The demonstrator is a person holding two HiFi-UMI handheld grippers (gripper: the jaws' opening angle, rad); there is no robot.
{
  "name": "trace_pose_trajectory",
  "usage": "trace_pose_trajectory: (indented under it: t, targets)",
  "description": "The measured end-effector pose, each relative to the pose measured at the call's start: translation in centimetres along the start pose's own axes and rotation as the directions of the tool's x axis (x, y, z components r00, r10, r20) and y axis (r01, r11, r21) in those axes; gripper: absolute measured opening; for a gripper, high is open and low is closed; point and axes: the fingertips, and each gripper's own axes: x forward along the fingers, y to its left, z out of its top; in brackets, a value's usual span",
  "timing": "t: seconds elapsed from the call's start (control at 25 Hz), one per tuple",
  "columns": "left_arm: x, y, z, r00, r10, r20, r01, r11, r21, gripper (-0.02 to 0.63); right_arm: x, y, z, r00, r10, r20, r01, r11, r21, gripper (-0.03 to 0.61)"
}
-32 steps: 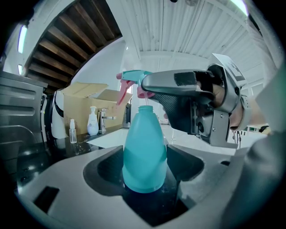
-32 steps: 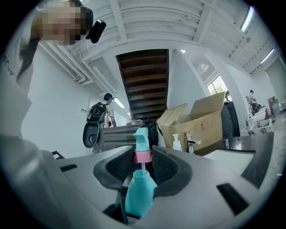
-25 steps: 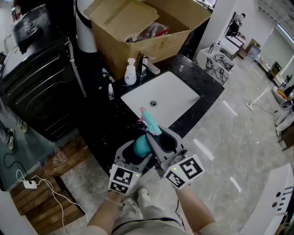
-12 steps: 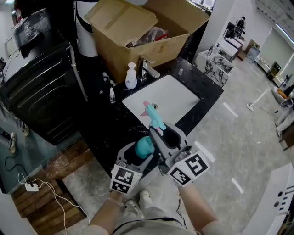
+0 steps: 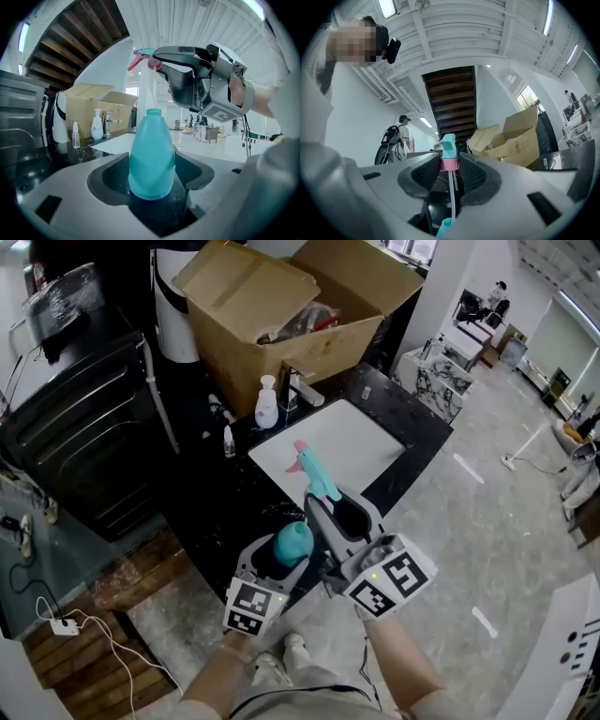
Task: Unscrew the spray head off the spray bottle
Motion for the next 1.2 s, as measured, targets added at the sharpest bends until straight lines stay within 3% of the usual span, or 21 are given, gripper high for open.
trace_pose_trajectory:
  t: [0.76, 1.2]
  targets:
    - [0.1, 0.1, -0.3, 1.000, 0.003, -0.023, -0.003, 1.000, 0.006, 0.307, -0.1, 0.1, 4.0, 0.997, 0.014, 0.081, -0.011, 0.999, -0.035, 0.135]
    - [-1.3, 0.0, 0.8, 0.999, 0.002, 0.049, -0.002, 1.000, 0.013, 0.307, -1.2, -1.3, 4.5, 0.995, -0.022, 0.102, 0.025, 0.999, -0.029, 0.135]
